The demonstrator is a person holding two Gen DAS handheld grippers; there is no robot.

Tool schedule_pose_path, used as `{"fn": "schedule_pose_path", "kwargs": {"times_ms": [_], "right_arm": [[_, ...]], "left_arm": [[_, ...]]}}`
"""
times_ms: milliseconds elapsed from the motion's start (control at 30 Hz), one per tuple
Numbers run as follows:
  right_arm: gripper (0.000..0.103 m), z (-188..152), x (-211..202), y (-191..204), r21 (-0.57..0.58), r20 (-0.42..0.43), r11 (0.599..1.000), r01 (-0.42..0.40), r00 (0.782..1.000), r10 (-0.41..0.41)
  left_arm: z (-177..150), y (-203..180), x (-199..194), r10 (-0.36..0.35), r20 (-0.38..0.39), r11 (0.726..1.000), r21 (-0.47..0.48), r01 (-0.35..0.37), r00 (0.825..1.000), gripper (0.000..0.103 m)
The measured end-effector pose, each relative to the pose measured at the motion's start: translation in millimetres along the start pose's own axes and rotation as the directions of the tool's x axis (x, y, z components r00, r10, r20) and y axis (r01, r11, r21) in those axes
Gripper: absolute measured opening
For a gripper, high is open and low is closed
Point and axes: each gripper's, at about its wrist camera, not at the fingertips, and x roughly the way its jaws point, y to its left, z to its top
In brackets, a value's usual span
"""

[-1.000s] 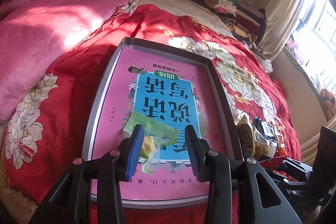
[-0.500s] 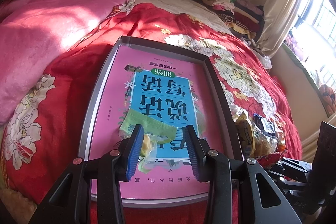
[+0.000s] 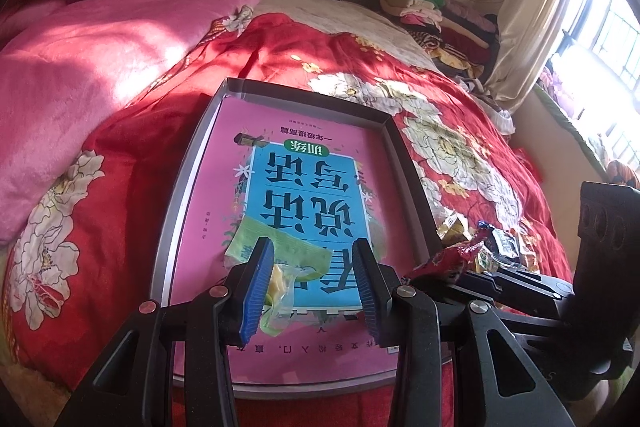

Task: Organize snacks
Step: 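Lower the red wrapper onto the tray and open right tool while left tool withdraws, then move right tool to the clear pastry bag while left tool moves to the yellow wrapper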

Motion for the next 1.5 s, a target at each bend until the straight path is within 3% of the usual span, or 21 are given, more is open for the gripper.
{"fn": "schedule_pose_path", "kwargs": {"times_ms": [100,200,333,433,500,933,1233,1500], "right_arm": [[0.024,1.5,1.1,-4.4,0.017,0.001,1.0,0.002,1.0,-0.002],[0.042,-0.2,-2.5,-13.2,0.046,0.006,0.999,0.008,1.0,-0.009],[0.051,-0.6,-13.3,-25.7,0.082,0.031,0.996,0.019,0.999,-0.021],[0.052,-0.4,-26.3,-34.7,0.102,0.06,0.994,0.031,0.998,-0.038],[0.053,0.5,-35.9,-40.7,0.112,0.079,0.993,0.041,0.996,-0.049],[0.055,0.1,-97.4,-69.3,0.135,0.187,0.979,0.154,0.966,-0.178],[0.056,-12.3,-127.4,-99.3,0.22,0.205,0.956,0.192,0.949,-0.238],[0.056,-30.9,-152.8,-115.7,0.25,0.209,0.932,0.261,0.926,-0.315]], "left_arm": [[0.9,-2.6,-3.6,-0.01,0.02,1.0,0.009,0.01,1.0,0.044],[1.8,-6.5,-7.1,-0.026,0.042,1.0,0.016,0.026,0.999,0.058],[1.9,-16.1,-16.8,-0.048,0.086,0.998,0.052,0.044,0.995,0.058],[2.4,-24.2,-24.7,-0.063,0.118,0.995,0.082,0.054,0.991,0.06],[2.4,-28.6,-26.4,-0.071,0.122,0.994,0.094,0.059,0.99,0.069],[-5.0,-57.9,-33.8,-0.135,0.114,0.984,0.131,0.12,0.984,0.071],[-5.4,-61.2,-31.4,-0.136,0.094,0.983,0.139,0.123,0.986,0.071],[-10.8,-82.1,-25.1,-0.182,0.048,0.973,0.155,0.173,0.982,0.071]]}}
